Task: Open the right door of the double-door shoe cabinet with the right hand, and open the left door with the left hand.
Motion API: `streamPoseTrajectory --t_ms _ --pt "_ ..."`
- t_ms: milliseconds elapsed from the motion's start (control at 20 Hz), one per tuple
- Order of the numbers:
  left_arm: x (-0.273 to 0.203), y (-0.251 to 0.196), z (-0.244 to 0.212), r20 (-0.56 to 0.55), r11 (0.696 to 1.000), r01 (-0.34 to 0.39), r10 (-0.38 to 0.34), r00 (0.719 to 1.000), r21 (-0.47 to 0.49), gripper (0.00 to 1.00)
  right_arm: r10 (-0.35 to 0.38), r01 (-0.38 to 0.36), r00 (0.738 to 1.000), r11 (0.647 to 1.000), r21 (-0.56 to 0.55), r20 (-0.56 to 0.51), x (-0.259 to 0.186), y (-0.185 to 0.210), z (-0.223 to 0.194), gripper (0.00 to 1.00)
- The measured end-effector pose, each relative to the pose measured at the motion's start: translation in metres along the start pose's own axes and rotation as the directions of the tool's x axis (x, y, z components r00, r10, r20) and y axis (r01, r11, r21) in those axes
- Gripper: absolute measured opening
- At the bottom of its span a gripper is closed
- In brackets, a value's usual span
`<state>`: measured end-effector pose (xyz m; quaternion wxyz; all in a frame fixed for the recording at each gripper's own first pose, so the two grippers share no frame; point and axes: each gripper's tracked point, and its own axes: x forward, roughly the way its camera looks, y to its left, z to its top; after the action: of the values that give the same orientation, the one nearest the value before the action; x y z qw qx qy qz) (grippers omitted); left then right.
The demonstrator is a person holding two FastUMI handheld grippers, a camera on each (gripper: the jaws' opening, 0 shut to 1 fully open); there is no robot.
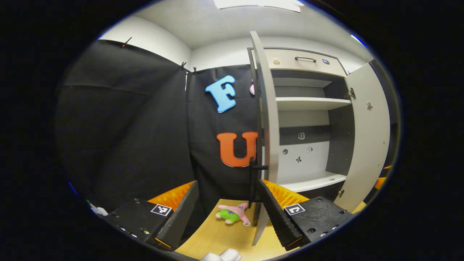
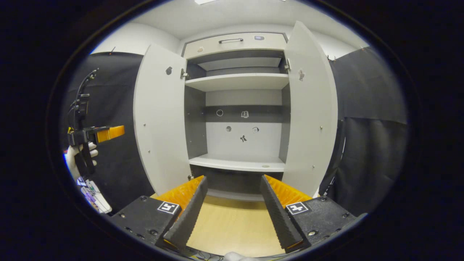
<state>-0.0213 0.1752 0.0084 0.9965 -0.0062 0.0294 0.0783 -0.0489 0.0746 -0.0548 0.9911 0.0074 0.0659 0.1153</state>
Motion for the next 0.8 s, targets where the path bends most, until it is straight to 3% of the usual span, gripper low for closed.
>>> streamPoseTrajectory --t_ms 200,450,800 --pt "-0.009 -0.051 0.016 0.021 0.998 0.063 -0.063 0.998 0.016 0.97 -0.023 0.022 1.0 1.0 0.012 0.013 -0.002 -0.012 0.005 0.92" --pt "-0.017 -0.123 0.002 0.017 0.989 0.142 -0.143 0.99 0.037 0.96 -0.063 0.062 0.998 0.998 0.023 0.018 -0.004 -0.03 0.006 0.92" --pt "-0.031 -0.168 -0.03 -0.004 0.987 0.16 -0.16 0.987 0.022 0.96 -0.116 0.114 0.993 0.992 0.048 0.023 -0.006 -0.056 0.004 0.92"
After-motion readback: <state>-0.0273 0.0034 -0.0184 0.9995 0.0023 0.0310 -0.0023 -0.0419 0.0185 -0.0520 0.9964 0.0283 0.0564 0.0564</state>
